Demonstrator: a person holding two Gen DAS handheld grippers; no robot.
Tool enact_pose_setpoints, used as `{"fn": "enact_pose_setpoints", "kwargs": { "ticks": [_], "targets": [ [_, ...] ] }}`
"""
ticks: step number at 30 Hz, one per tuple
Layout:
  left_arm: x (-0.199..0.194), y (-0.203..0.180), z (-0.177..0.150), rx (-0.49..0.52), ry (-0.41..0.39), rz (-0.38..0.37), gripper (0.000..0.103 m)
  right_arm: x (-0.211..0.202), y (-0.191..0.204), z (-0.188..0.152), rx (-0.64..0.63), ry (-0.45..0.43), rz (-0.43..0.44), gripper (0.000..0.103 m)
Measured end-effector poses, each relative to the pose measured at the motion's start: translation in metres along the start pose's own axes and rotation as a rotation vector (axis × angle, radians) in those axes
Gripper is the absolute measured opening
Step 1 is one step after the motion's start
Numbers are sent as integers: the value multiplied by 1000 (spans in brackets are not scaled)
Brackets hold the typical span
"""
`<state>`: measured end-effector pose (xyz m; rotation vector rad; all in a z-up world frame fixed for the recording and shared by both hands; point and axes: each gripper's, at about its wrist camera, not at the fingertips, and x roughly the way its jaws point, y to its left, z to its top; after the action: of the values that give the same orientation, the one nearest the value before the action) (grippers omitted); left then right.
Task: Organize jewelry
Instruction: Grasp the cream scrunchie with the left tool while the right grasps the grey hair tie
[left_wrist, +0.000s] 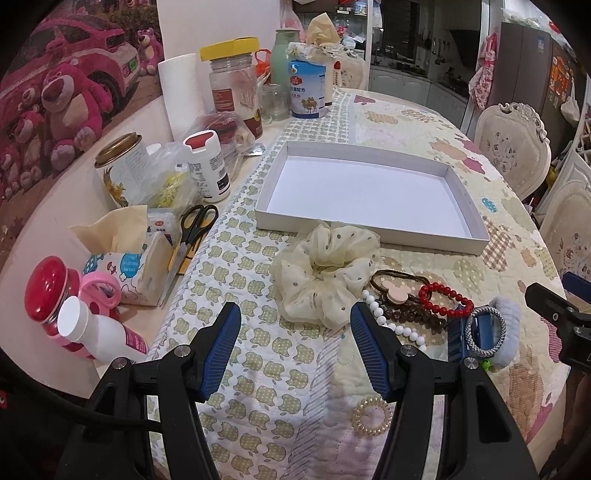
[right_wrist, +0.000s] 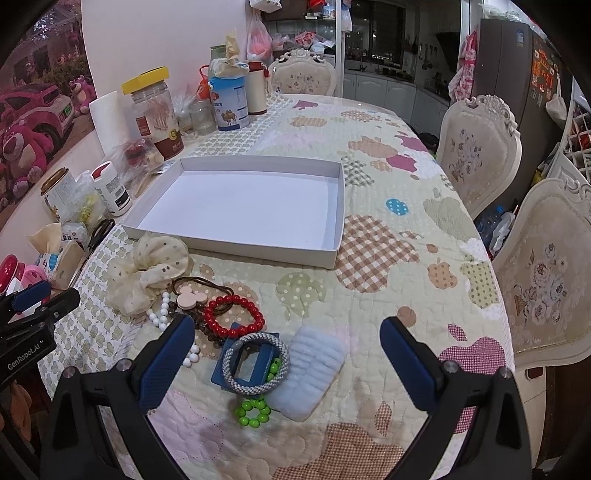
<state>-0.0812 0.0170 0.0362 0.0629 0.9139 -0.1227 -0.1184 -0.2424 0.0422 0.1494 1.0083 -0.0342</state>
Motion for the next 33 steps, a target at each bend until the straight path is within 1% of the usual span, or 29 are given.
{"fn": "enact_pose_setpoints", "kwargs": {
  "ticks": [5,6,8,11,13,15,20,22,24,26,28,31,33],
  "targets": [
    [6,13,5,-38,33,-78,53,-2,-6,1,-6,-4,18,102],
    [8,16,7,-50,41,-94,53,-2,-8,0,-8,3,33,102],
    [12,20,10,-80,49,-130,53,1,-13,-4,-25,30,96,102],
    [23,26,15,-146,73,-194,53,8,-14,-15,-53,67,129,102],
    [33,27,19,-173,100,-210,53,16,-13,-22,-75,99,140,94],
    [42,26,22,-172,118,-197,53,25,-10,-28,-91,131,140,91],
    [62,20,32,-157,148,-187,53,37,-13,-27,-93,155,154,83],
    [70,18,34,-150,158,-176,53,44,-18,-25,-82,170,163,74],
    [82,18,36,-153,188,-171,53,53,-22,-23,-68,187,176,71],
    [93,17,37,-160,214,-181,53,62,-26,-22,-51,201,195,66],
    [101,16,37,-158,225,-174,53,69,-29,-21,-40,205,207,53],
    [111,14,38,-154,243,-171,53,72,-35,-19,-22,210,233,45],
    [118,13,38,-155,257,-178,52,74,-39,-18,-9,216,247,42]
  ]
}}
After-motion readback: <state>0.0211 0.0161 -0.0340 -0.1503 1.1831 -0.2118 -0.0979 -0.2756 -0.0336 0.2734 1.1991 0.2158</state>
